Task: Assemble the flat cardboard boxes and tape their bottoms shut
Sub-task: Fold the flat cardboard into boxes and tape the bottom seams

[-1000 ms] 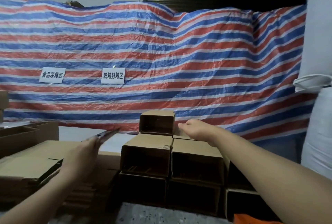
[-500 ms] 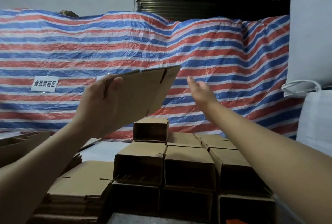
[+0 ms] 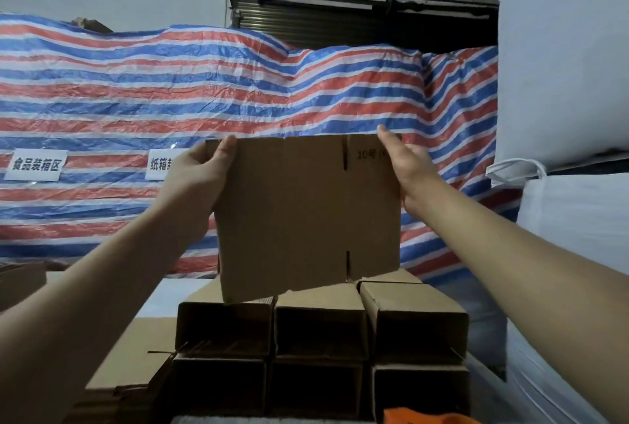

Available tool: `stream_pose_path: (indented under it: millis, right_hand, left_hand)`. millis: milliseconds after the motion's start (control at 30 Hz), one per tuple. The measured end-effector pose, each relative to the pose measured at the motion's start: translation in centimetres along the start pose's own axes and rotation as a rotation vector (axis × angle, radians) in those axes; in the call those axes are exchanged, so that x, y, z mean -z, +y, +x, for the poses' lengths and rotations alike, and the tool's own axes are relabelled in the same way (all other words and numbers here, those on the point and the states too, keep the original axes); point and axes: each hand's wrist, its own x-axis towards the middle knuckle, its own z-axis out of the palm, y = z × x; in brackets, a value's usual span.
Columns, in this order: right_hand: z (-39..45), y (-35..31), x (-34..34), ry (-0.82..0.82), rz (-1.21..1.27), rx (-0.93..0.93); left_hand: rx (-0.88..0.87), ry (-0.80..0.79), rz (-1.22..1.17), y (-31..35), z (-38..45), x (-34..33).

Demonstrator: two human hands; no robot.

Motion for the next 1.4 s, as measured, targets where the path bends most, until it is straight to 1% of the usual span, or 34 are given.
stream_pose_path:
  millis: [100, 200, 400, 567, 667, 733, 867, 933, 1033, 1100, 1200, 1300, 1400]
  right_hand:
    - [-1.2, 1.1, 0.5, 0.083, -0.075, -0.078]
    - [-3.1, 3.1, 1.0, 0.158, -0.084, -0.165]
    - [-7.8, 8.6, 2.5, 0.12, 0.019, -0.404]
    - [-11.8, 13.6, 1.8, 0.166, 0.038, -0.472]
    - [-14.1, 16.2, 1.3, 0.162, 0.023, -0.507]
    - [-15.3, 17.7, 1.2, 0.159, 0.004, -0.551]
    - [-15.9, 18.9, 1.1, 0.17, -0.007, -0.54]
    - [-15.8, 18.9, 0.9, 0.197, -0.011, -0.526]
    - [-16.1, 18.8, 0.4, 0.249, -0.03, -0.507]
    - [-16.6, 18.7, 0.0, 0.283, -0.011, -0.517]
    - [-17.1, 19.1, -0.3, 0.285, -0.002, -0.548]
    - [-17.1, 19.5, -0.2, 0.261, 0.02, -0.516]
    - [-16.6, 19.7, 0.2, 0.165, 0.029, -0.462]
  left_hand:
    - [0.148, 0.036, -0.022, -0.7, 0.3, -1.4]
    - [0.249, 0.025, -0.032, -2.3, -0.4, -2.2]
    - [0.381, 0.028, 0.005, -7.8, -4.3, -1.6]
    - [0.498, 0.015, 0.062, -12.9, -8.0, -0.3]
    - [0.557, 0.036, 0.101, -15.4, -10.1, 0.7]
    - [0.584, 0.009, 0.101, -16.4, -11.4, 1.2]
    - [0.57, -0.041, 0.163, -16.8, -11.5, 1.5]
    - [0.587, -0.134, 0.217, -16.1, -10.5, 1.9]
    - [0.58, -0.273, 0.235, -15.5, -9.4, 2.5]
    - [0.546, -0.309, 0.259, -15.5, -9.1, 2.5]
    - [0.524, -0.375, 0.306, -15.5, -8.9, 2.5]
    - [0.631, -0.473, 0.205, -15.4, -8.9, 2.8]
    - [0.696, -0.412, 0.108, -15.0, -8.9, 2.4]
